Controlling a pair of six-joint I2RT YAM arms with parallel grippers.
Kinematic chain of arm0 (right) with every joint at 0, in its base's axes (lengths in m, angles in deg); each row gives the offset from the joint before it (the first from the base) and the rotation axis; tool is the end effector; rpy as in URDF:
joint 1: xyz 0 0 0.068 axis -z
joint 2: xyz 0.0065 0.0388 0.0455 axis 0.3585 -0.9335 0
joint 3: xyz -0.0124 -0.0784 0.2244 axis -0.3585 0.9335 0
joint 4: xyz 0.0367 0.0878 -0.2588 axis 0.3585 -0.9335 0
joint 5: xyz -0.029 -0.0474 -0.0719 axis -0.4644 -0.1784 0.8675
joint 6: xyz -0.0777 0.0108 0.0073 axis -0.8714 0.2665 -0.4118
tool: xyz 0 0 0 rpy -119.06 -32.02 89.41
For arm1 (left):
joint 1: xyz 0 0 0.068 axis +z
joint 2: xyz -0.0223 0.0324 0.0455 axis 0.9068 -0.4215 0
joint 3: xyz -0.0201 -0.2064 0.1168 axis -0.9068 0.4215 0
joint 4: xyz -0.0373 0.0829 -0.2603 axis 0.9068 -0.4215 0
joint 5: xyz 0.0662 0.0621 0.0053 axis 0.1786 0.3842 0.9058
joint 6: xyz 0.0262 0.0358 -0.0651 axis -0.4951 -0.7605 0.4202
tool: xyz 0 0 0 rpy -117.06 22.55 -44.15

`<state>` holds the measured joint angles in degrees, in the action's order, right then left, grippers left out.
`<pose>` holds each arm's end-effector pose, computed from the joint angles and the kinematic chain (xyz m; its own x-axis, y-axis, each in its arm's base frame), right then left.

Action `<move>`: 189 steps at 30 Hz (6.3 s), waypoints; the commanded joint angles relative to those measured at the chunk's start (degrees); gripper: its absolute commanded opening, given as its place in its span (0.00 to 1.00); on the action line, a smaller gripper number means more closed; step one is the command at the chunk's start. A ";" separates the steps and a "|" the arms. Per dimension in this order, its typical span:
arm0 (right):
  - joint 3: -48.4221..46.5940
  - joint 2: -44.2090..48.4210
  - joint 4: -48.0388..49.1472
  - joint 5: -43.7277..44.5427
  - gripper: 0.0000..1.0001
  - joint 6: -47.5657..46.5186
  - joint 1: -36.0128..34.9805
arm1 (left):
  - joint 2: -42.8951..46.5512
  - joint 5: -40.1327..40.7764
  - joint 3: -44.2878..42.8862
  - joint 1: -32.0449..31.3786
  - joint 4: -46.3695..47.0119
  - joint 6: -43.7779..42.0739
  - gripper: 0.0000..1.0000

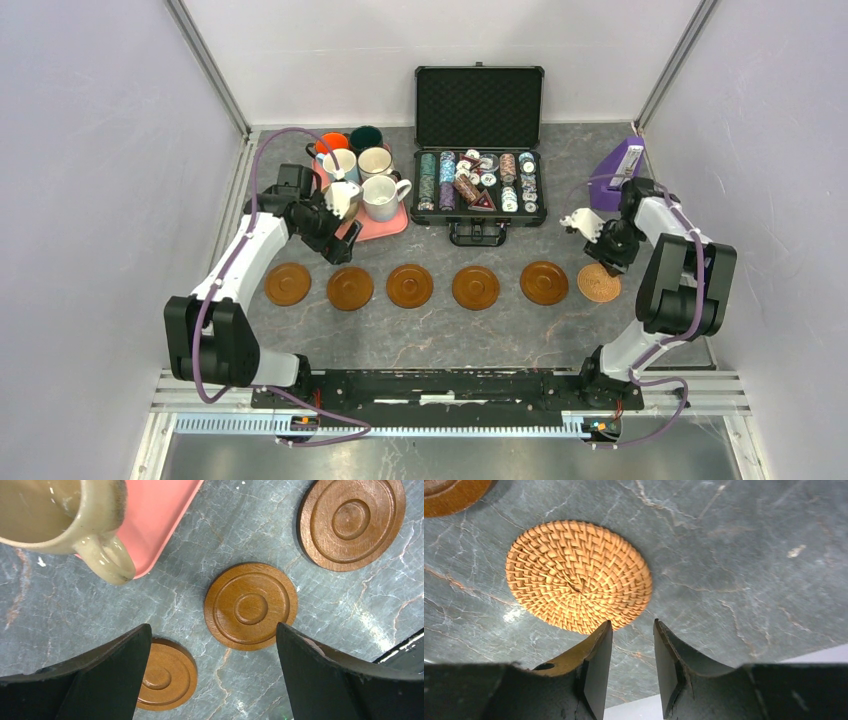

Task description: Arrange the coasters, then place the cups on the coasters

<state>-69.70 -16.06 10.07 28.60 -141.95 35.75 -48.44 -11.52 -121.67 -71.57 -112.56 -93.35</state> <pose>0.2918 -0.0699 0.0986 -0.5671 -0.8160 -0.1118 -0.8193 0.5728 -0.0246 0.2991 -0.0561 0.1948 -0.6320 0.5736 -0.5212 0.6812 0.7318 -0.0207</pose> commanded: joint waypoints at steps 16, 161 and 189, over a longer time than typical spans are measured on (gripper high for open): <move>-21.71 5.06 -3.42 -16.27 0.98 12.65 -5.77 | -9.18 12.05 -25.64 0.09 -2.35 18.34 1.00; -8.42 13.39 27.58 -31.16 0.98 31.60 -19.35 | 13.03 -2.52 -4.34 36.32 -21.15 -8.81 1.00; -47.27 -34.67 43.84 -30.15 0.98 14.78 -47.85 | 3.86 -7.91 -10.65 26.54 -13.75 4.40 1.00</move>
<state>-113.00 -49.71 50.35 -3.95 -125.19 -11.87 -44.66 -17.27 -132.13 -44.71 -129.59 -93.24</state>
